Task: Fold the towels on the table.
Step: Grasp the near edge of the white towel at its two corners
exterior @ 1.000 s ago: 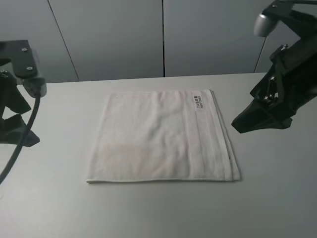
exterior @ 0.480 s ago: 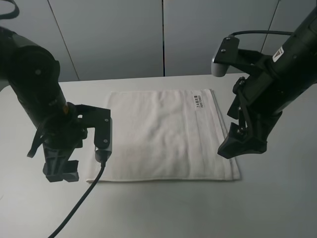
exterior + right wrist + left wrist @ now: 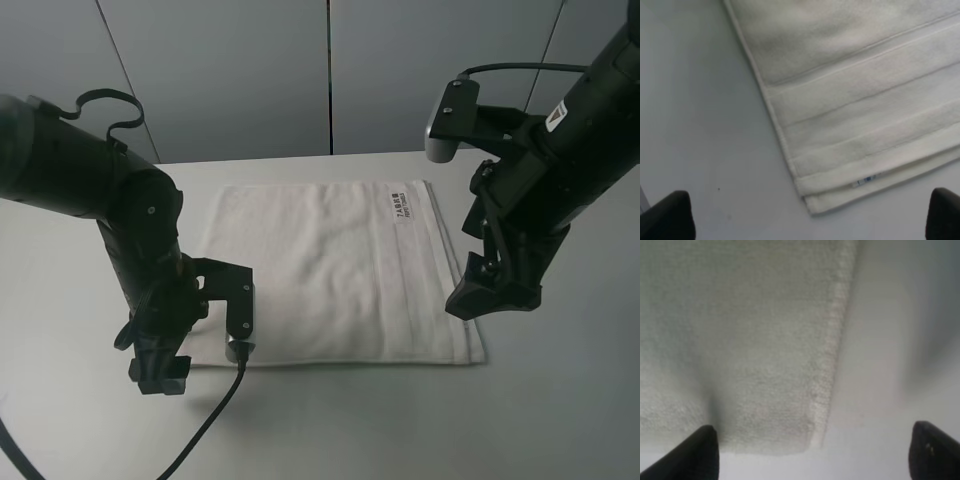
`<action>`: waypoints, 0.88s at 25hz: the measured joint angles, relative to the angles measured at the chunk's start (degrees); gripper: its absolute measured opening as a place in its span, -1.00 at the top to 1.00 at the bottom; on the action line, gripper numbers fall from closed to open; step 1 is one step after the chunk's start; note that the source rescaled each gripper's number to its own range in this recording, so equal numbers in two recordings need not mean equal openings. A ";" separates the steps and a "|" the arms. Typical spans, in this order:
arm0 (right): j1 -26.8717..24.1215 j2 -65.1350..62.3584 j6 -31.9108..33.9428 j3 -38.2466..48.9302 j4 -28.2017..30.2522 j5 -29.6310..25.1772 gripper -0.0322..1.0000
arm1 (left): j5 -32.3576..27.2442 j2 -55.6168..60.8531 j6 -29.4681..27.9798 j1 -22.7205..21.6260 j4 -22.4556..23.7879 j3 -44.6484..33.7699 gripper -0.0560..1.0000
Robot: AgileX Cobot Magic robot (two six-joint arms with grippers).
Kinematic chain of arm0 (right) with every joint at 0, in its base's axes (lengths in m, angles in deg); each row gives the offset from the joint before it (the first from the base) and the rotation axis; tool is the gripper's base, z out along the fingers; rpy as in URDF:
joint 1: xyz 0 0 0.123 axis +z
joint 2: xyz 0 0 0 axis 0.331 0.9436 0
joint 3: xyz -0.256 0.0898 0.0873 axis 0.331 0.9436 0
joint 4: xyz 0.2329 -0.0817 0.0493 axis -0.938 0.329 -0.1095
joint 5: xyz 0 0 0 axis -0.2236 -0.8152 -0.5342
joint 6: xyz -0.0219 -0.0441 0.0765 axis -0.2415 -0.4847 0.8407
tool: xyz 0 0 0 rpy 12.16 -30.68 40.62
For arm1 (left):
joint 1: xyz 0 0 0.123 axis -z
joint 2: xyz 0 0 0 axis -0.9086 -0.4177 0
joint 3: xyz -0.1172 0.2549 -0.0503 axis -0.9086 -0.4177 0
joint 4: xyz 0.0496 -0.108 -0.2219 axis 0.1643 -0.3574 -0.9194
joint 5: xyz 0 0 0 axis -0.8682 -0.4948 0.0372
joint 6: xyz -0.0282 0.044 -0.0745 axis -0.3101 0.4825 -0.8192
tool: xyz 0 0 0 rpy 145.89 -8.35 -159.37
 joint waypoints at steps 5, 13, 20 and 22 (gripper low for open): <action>0.00 0.00 0.13 0.00 0.68 0.48 -1.00 | 0.81 -1.75 0.00 0.05 0.00 0.00 -0.97; 0.00 2.46 -0.23 0.26 2.65 0.85 -1.00 | 2.02 -2.53 -0.93 0.05 0.00 0.00 -0.97; 0.00 10.48 -4.13 0.98 3.20 1.08 -1.00 | 3.08 -2.53 -1.15 0.05 0.00 0.00 -0.97; 0.00 12.72 -5.86 0.98 3.20 1.21 -1.00 | 3.20 -2.53 -1.15 0.05 0.00 0.00 -0.97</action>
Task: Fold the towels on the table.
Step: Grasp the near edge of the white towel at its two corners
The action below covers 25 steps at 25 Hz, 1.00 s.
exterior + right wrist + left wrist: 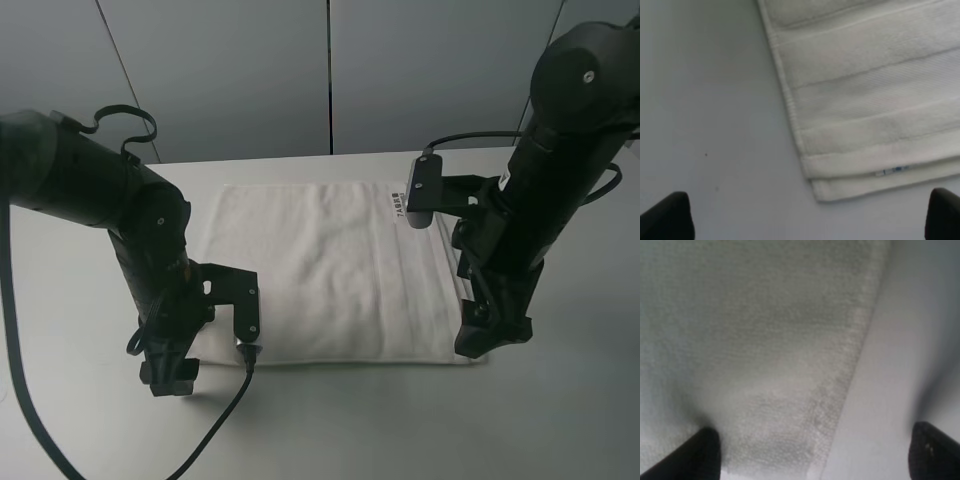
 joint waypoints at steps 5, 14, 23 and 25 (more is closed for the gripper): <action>0.00 4.75 -5.78 0.00 0.00 0.40 -1.00 | 0.12 -0.02 0.00 0.00 0.00 0.00 -0.97; 0.00 8.39 -12.68 2.04 1.74 4.74 -1.00 | 0.22 -0.02 0.11 0.00 0.00 0.00 -0.97; 0.00 8.39 -16.26 8.63 2.79 14.69 -1.00 | 0.44 -0.02 0.21 0.00 0.00 0.00 -0.97; 0.00 8.39 -16.98 9.26 2.79 15.88 -1.00 | 0.44 -0.11 0.21 0.00 0.00 0.00 -0.97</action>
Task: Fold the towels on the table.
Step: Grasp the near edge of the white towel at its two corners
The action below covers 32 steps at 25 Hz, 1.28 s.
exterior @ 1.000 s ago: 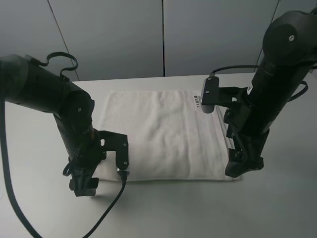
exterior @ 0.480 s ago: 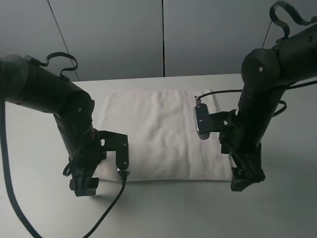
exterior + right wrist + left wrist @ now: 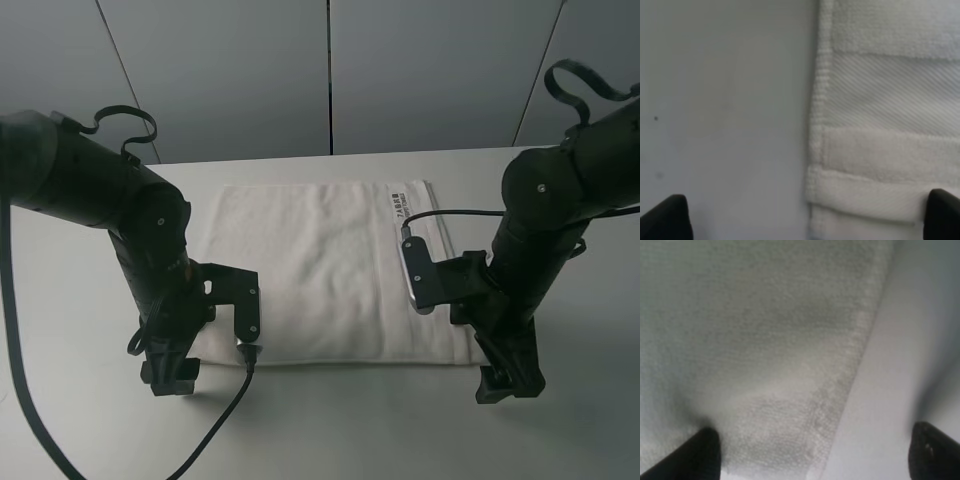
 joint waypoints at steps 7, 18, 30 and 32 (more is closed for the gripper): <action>0.00 0.00 -1.70 0.24 0.00 2.14 -1.00 | 0.00 0.00 0.00 0.00 0.00 0.00 -0.97; 0.08 2.91 -2.44 0.24 0.06 2.71 -1.00 | 0.12 0.00 -0.12 0.00 0.00 0.00 -0.97; 0.08 4.78 -2.44 -0.02 0.61 9.14 0.73 | 0.46 0.00 -0.83 0.00 0.00 0.00 -0.97; 0.08 4.78 -2.56 -0.02 0.61 9.32 0.94 | 0.46 0.00 -0.83 0.00 0.00 0.00 -0.97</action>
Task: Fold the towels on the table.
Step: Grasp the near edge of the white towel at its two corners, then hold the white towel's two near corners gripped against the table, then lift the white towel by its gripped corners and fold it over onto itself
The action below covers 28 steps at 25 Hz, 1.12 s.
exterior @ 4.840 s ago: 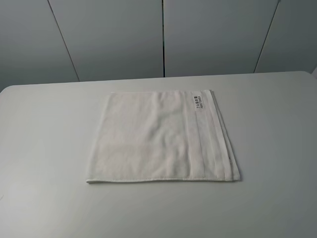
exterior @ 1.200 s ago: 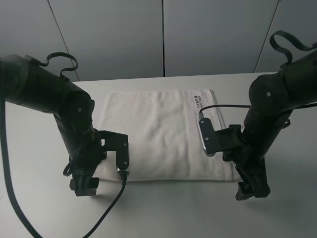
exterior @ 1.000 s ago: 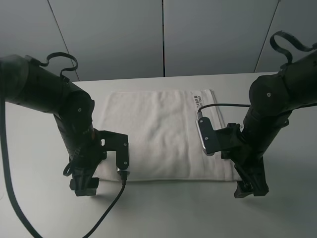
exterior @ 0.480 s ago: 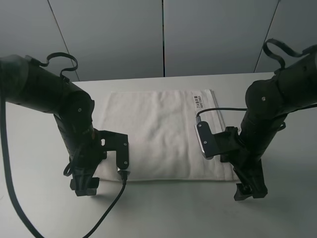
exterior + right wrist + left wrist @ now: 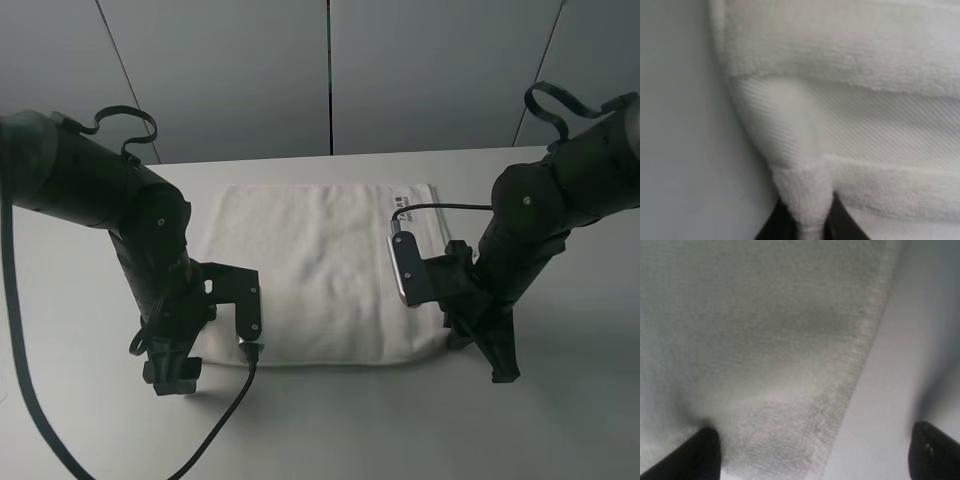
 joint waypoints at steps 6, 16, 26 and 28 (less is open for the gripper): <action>0.00 0.00 -0.25 0.00 -0.22 0.00 0.94 | 0.00 0.00 0.00 0.00 0.00 0.00 -0.96; 0.00 0.00 -0.36 0.00 -1.55 0.41 0.94 | 2.25 -0.32 -7.96 0.00 7.27 0.00 0.87; 0.00 0.00 -0.47 0.21 -6.64 0.94 0.94 | 2.25 -0.32 -8.83 0.00 7.60 0.00 0.89; 0.00 0.00 -0.47 0.21 -6.76 0.94 0.94 | 2.25 -0.32 -8.83 0.00 7.60 0.00 0.89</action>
